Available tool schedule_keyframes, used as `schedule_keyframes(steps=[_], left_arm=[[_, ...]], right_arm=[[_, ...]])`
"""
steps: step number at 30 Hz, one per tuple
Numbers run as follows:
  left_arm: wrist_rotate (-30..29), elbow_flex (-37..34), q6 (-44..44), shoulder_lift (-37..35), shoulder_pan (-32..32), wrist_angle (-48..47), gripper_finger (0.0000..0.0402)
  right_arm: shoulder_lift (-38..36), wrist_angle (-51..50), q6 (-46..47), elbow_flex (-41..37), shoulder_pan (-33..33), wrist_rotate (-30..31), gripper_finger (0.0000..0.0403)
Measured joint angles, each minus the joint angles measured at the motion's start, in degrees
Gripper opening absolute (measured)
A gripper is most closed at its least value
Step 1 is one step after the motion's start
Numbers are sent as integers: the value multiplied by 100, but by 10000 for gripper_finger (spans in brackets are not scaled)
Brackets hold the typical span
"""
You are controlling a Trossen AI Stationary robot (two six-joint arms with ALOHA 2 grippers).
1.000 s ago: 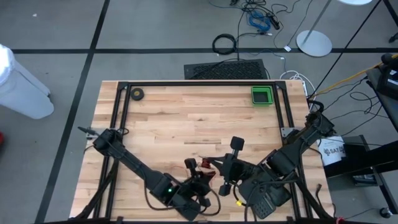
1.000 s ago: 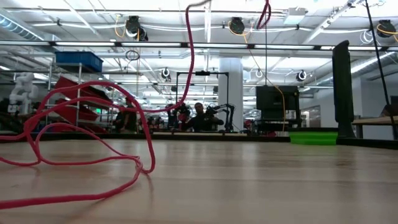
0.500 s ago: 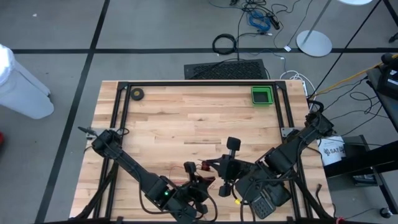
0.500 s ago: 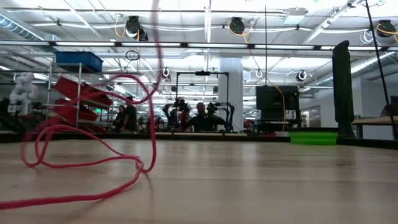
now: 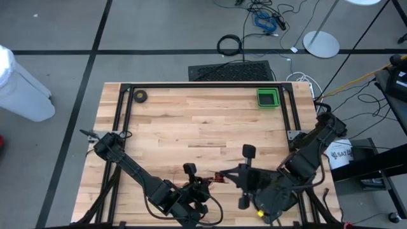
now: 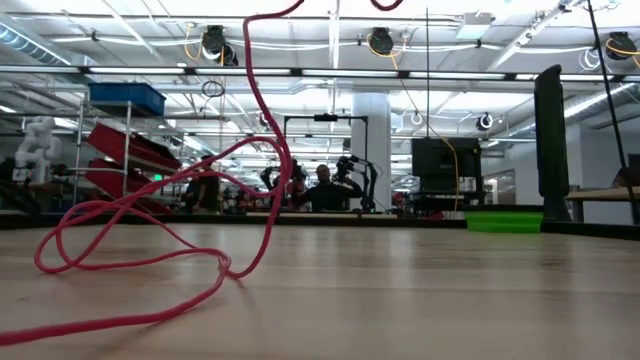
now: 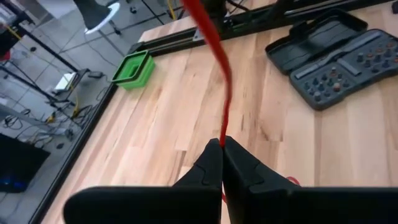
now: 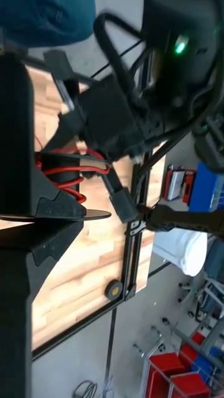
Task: Coil cords
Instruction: Coil the red wire on the black spool
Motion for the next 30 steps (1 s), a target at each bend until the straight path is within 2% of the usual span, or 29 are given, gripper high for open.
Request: schedule_keyframes(steps=[15,21,30], left_arm=[[-564,0,-28,-7,94,-205,0],[-597,0,-548,-7,191,-716,0],[-607,-2,-624,-8,246,-324,0]], right_arm=[[-62,104,62,0,257,-176,0],[-62,109,27,0,257,-207,0],[-6,503,-243,0,219,194,0]])
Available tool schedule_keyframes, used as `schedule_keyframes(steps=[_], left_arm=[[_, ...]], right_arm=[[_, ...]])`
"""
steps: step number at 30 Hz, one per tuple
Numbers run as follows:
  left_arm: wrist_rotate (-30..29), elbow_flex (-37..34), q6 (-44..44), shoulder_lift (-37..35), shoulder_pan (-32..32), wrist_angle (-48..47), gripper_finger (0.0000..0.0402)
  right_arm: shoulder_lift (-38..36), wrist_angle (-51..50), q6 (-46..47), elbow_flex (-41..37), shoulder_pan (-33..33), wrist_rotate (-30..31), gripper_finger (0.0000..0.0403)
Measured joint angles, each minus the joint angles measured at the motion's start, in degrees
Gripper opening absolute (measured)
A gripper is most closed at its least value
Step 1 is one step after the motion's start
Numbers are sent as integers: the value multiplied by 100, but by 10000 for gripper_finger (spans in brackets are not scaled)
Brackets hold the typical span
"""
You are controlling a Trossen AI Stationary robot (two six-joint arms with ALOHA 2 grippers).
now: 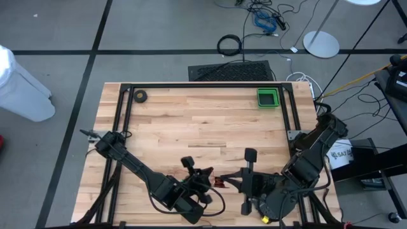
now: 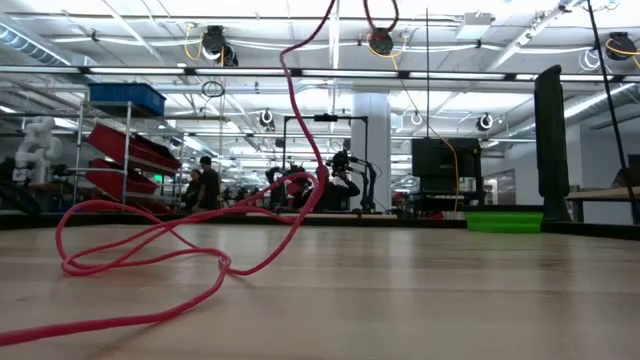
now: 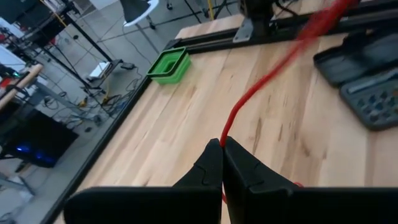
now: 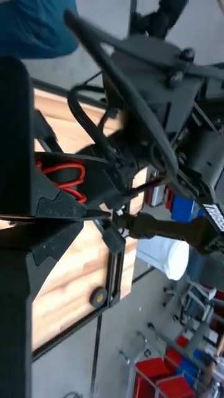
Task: Coil cords
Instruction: Coil the red wire on the black spool
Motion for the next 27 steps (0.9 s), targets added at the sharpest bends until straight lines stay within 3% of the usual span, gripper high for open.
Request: schedule_keyframes(steps=[17,27], left_arm=[[-295,-11,-12,1,60,229,2],[41,-11,-130,-1,-94,-63,58]], right_arm=[[192,323,-230,4,-77,524,0],[18,180,-239,-4,255,851,0]])
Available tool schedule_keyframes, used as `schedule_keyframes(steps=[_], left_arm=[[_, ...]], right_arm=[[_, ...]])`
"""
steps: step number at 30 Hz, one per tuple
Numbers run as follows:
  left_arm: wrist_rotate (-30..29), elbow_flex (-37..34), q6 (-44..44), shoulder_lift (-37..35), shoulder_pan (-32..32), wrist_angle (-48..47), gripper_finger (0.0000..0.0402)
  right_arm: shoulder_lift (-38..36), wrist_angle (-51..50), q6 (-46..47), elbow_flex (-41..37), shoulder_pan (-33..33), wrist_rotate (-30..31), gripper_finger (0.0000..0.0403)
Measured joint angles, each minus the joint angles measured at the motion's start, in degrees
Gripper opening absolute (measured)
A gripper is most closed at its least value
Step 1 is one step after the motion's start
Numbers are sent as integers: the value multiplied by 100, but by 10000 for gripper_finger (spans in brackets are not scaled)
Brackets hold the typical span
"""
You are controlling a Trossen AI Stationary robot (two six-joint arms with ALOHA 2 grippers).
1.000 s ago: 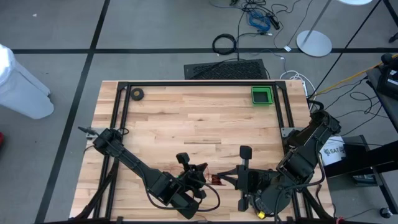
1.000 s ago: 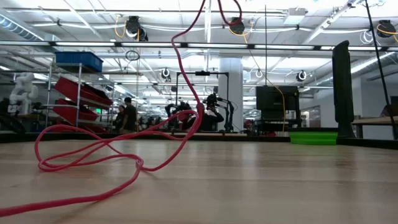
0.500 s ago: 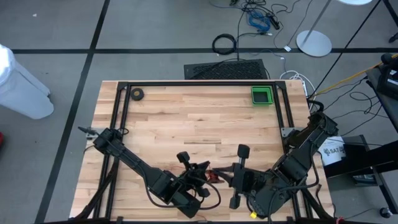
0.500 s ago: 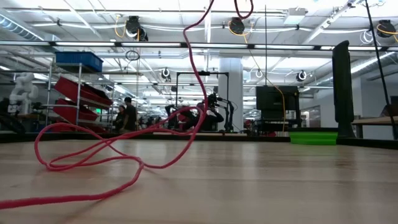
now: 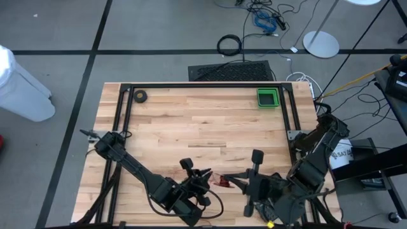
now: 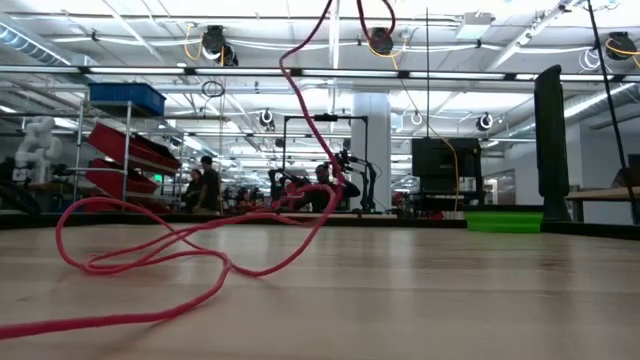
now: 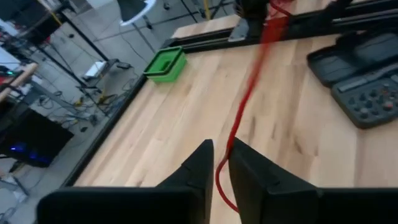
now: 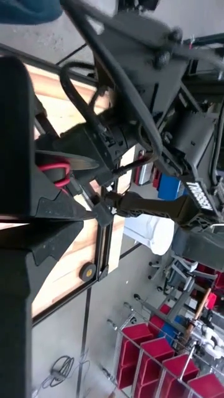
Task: Coil cords
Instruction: Coil the red wire on the black spool
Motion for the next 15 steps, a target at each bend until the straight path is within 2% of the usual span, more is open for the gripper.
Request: schedule_keyframes(steps=[15], left_arm=[[7,2,160,0,-309,50,112]], right_arm=[[-6,-127,26,0,8,36,0]])
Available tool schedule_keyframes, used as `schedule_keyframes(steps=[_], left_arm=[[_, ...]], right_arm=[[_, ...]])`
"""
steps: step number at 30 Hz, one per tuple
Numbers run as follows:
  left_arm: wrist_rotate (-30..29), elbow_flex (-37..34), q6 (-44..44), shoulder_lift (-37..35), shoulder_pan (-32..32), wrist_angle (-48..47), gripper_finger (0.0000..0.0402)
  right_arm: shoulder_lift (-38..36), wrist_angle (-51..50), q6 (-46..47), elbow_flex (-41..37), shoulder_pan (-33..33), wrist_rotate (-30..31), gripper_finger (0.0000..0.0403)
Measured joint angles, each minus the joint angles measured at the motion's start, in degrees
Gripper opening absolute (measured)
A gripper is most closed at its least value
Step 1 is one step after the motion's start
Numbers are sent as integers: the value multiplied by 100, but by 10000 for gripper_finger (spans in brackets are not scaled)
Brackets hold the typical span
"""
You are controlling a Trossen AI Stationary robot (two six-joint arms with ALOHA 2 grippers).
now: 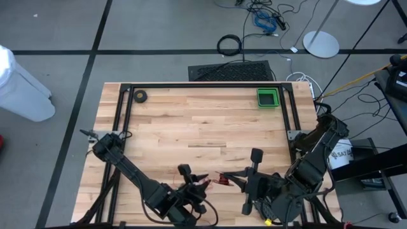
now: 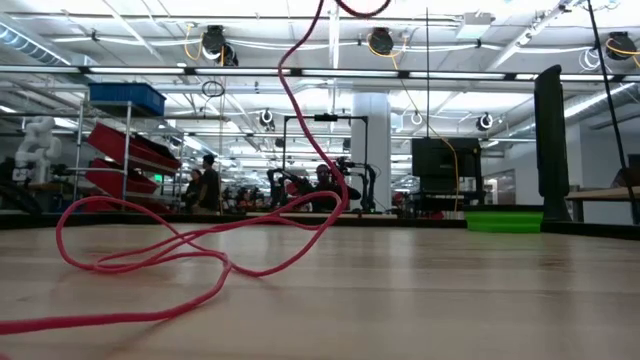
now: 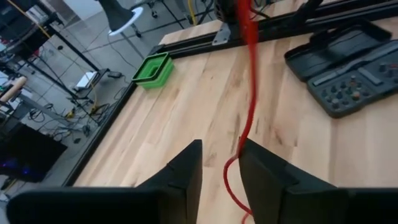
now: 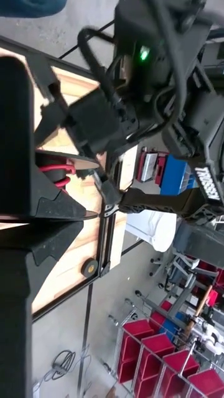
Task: Coil cords
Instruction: Coil the red wire on the black spool
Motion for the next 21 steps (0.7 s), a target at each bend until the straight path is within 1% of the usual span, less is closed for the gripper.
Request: schedule_keyframes(steps=[7,10,16,21], left_arm=[[-48,10,-158,-122,-79,306,163],[59,11,-134,-122,-79,294,178],[166,9,2,-132,-109,294,180],[170,10,30,-298,-245,231,180]], right_arm=[[0,-14,0,0,4,2,0],[0,-75,0,0,4,67,0],[0,-206,20,0,4,90,0],[-65,-312,24,0,15,92,0]])
